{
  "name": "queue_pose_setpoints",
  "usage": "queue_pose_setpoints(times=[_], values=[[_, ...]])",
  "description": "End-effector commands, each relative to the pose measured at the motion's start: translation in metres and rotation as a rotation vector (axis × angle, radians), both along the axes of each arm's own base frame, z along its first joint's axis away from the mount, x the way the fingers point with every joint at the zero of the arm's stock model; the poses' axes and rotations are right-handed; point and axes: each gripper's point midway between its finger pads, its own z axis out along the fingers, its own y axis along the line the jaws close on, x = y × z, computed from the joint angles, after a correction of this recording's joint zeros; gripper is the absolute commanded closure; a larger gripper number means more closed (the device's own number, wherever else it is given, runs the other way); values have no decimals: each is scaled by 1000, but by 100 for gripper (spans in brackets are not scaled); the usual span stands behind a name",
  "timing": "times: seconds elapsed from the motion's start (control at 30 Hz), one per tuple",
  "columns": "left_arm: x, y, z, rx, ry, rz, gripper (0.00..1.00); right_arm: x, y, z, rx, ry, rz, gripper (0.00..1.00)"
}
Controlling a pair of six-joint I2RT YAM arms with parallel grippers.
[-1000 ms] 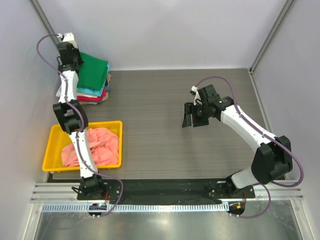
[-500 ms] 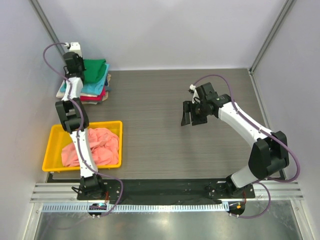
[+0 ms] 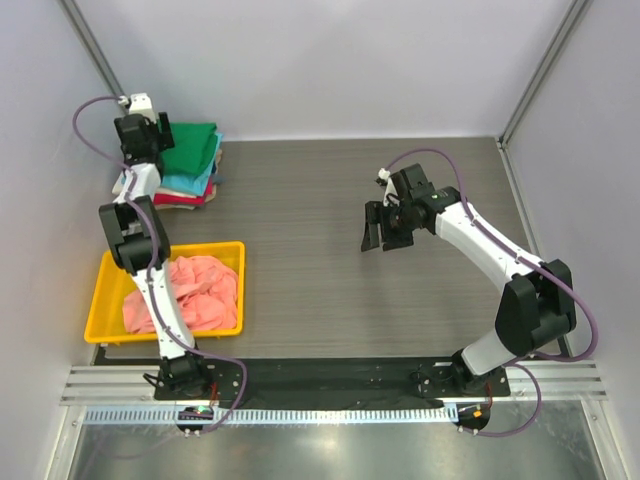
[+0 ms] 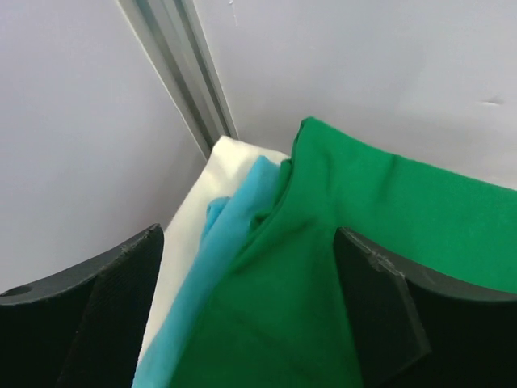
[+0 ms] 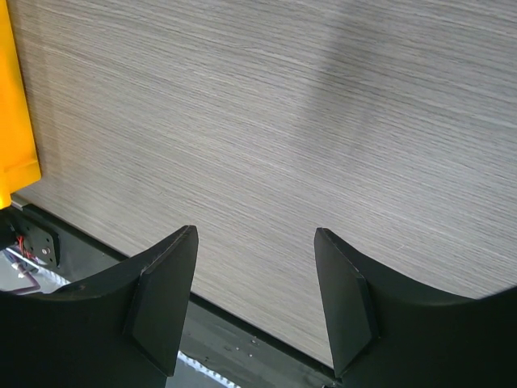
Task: Fold and stack the t-shirts
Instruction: Neatly place the folded tshirt to the corner, then reset both grippers
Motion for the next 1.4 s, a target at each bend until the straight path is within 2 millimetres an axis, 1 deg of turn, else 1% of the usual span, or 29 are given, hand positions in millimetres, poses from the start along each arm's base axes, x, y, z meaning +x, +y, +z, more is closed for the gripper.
queue_pose_setpoints(times=[0.0,0.03,0.1,0.13,0.17,0.2,0.23,0.3,0.33,0.37,0.4,0.5,0.63,0.73,0.77,0.8,0.87,0.9,1.0,1.03,1.1,1.13,1.17,1.23,1.27,1.33,1.37], values=[[-11,0,52,7,-121,30,12,7,5,25,41,-69,17,34],[-14,-1,60,7,-136,37,9,6,5,26,44,-68,20,35],[-18,-1,66,-14,-163,52,7,6,6,29,54,-73,24,34],[-22,-3,63,-22,-157,54,6,5,7,30,58,-72,26,35],[-24,-4,64,-25,-160,56,1,5,7,31,63,-74,25,34],[-26,-5,65,-23,-166,58,0,4,8,32,66,-76,29,35],[-30,-5,59,-24,-155,69,0,4,8,34,72,-78,30,35],[-34,-8,68,-46,-186,88,0,3,9,36,78,-81,35,35],[-38,-6,70,-53,-199,109,0,2,10,37,84,-83,37,35],[-44,-6,68,-63,-200,120,0,2,10,38,87,-81,38,35],[-46,-7,73,-78,-220,126,0,2,11,38,90,-82,36,35],[-56,-8,77,-106,-242,152,0,1,11,41,96,-89,42,35],[-76,4,87,-105,-285,250,0,-2,13,43,106,-92,49,35],[-90,12,89,-107,-303,313,0,-3,14,46,111,-103,54,34],[-93,12,94,-108,-328,321,0,-3,14,46,112,-102,52,34],[-98,13,86,-112,-320,336,0,-4,15,47,114,-105,58,35],[-106,11,97,-120,-367,343,0,-5,15,48,115,-107,58,34],[-110,11,94,-122,-366,350,0,-5,15,49,117,-110,58,35],[-127,11,96,-143,-388,380,0,-6,15,50,120,-116,60,35],[-140,11,94,-153,-397,414,0,-6,16,50,121,-114,63,34],[-150,11,99,-202,-439,444,0,-6,17,50,122,-112,64,34],[-155,12,98,-220,-445,460,0,-6,17,49,123,-108,62,35],[-162,9,101,-251,-458,467,0,-7,18,50,127,-108,68,34],[-170,7,103,-264,-460,472,0,-9,18,52,128,-114,69,35],[-179,7,107,-266,-463,488,0,-9,19,53,129,-121,74,34],[-189,6,115,-265,-471,497,0,-11,18,53,127,-122,73,34],[-198,4,120,-265,-468,503,0,-11,19,55,130,-130,76,34]])
